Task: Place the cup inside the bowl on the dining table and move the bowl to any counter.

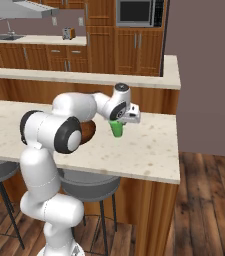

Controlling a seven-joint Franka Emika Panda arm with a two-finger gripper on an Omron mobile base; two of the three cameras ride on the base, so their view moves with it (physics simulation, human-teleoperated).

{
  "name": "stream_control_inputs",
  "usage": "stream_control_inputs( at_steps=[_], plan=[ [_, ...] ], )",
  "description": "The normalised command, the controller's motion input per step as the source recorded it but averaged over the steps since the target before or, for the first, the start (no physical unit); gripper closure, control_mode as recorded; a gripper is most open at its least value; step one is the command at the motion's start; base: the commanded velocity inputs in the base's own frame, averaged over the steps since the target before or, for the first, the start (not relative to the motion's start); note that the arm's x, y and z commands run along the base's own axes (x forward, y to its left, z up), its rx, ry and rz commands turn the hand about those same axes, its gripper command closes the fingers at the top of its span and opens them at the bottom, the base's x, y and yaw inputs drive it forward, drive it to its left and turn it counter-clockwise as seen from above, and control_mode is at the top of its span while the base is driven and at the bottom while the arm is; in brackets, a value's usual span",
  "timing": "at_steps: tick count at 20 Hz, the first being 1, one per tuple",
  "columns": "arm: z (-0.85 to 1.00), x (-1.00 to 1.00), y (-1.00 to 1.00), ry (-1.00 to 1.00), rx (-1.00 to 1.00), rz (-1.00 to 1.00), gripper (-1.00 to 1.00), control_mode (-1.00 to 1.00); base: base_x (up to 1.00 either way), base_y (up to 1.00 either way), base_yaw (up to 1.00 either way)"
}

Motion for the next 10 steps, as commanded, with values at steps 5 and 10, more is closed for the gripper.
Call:
stream_control_inputs(
  at_steps=[5,10],
  plan=[
    [0.01,0.00,0.01,0.00,0.00,0.00,1.00,-1.00,0.00,0.00,0.00],
    [0.01,0.00,0.00,-0.01,0.04,-0.01,1.00,-1.00,0.00,0.00,0.00]
  ],
)
